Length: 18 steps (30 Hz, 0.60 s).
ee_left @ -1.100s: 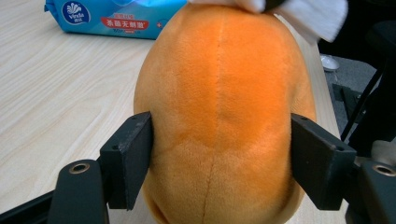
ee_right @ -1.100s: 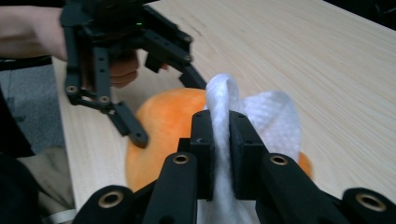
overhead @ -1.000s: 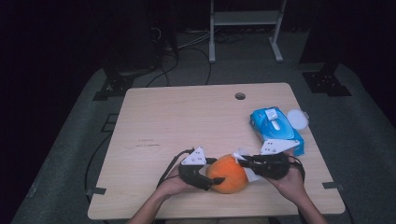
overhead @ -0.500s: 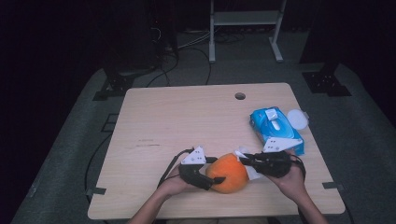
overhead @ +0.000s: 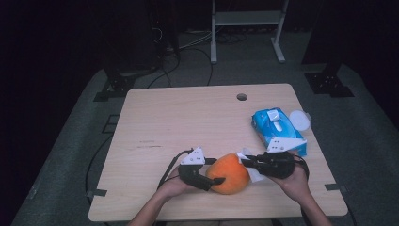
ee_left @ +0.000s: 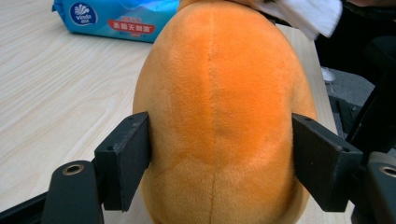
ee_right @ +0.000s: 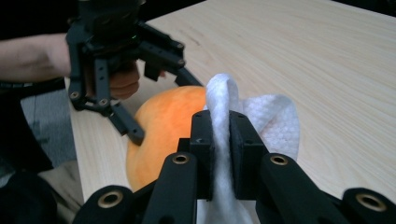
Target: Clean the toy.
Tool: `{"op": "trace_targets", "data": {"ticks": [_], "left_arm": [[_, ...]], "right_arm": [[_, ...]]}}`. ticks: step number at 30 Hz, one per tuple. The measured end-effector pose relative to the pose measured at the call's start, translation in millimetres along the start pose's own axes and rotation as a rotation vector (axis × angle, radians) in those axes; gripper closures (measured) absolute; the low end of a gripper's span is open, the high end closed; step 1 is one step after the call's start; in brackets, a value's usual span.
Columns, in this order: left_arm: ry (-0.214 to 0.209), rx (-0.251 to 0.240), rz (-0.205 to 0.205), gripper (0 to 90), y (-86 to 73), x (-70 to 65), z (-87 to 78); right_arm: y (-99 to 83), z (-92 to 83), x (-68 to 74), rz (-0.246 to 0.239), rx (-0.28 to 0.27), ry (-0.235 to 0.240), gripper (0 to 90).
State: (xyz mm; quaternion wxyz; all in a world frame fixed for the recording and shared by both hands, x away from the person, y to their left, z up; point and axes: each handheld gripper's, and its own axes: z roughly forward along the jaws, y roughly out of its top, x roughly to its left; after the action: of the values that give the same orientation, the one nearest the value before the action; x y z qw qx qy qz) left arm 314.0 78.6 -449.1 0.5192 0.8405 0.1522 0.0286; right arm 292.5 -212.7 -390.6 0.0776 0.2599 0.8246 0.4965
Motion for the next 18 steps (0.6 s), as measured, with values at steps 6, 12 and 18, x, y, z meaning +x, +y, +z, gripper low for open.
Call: {"op": "trace_targets", "data": {"ticks": [6,12,18], "left_arm": [[0.004,0.004,-0.026,25.0,-1.2,3.1,-1.0],[0.020,0.000,-0.025,23.7,3.0,-0.2,5.1],[0.035,0.007,0.009,23.1,4.3,-6.6,6.4]], "right_arm": [[-6.2,2.7,-8.8,0.042,0.016,-0.005,80.3],[-4.7,2.2,-5.5,0.037,0.019,-0.031,80.3],[7.6,25.9,33.1,-0.107,0.056,0.028,80.1]]}}
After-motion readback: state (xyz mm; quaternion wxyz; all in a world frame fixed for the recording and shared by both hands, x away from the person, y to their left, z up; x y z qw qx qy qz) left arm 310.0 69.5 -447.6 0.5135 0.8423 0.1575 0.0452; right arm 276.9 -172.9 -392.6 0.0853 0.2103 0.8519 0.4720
